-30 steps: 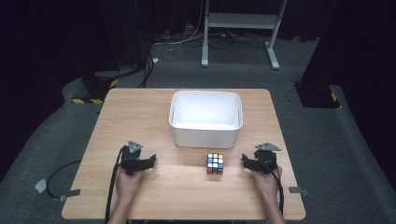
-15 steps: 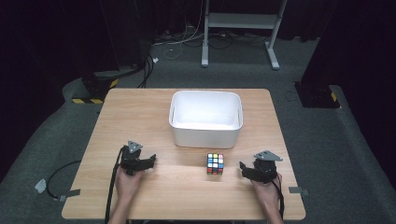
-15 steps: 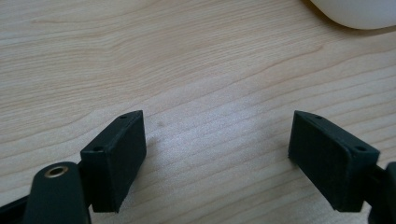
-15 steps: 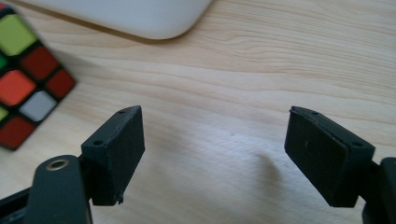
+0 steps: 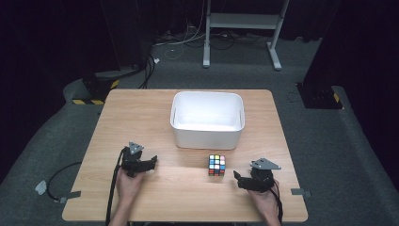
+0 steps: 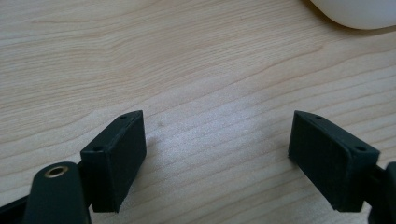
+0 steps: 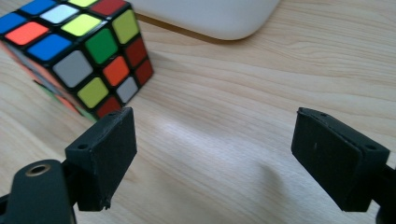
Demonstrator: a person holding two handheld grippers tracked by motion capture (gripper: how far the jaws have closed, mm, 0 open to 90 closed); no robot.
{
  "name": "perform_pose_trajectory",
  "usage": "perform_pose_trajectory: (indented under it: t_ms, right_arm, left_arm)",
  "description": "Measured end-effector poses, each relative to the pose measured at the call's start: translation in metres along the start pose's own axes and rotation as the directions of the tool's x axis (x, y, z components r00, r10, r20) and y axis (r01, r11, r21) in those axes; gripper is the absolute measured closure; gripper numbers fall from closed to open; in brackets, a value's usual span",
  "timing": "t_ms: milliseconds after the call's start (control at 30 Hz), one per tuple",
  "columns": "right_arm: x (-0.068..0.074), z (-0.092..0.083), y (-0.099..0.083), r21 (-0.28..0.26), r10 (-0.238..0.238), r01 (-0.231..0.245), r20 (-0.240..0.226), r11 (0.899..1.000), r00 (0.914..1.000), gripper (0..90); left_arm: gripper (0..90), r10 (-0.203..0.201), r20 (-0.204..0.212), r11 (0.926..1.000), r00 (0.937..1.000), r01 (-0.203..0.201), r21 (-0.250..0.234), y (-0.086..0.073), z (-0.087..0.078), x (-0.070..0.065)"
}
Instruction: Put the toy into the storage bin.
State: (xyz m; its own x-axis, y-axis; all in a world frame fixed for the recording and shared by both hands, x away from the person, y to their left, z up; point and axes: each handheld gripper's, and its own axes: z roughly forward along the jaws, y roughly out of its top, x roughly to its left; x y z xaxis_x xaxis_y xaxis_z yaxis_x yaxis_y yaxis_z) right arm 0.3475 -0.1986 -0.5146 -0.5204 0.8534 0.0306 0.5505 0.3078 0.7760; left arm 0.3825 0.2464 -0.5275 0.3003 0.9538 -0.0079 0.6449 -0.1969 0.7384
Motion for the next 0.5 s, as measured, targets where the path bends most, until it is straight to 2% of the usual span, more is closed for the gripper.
perform_pose_trajectory:
  t_ms: [200,500]
  right_arm:
    - [0.007,0.002,-0.001,0.009,-0.02,0.02,-0.026,1.0,0.9995,13.5]
    - [0.018,0.002,0.001,-0.009,-0.05,0.049,-0.07,0.999,0.9963,11.9]
  left_arm:
    - [19.2,0.0,0.0,1.0,1.0,0.0,0.0,0.0,0.0,0.0]
    - [19.2,0.0,0.0,1.0,1.0,0.0,0.0,0.0,0.0,0.0]
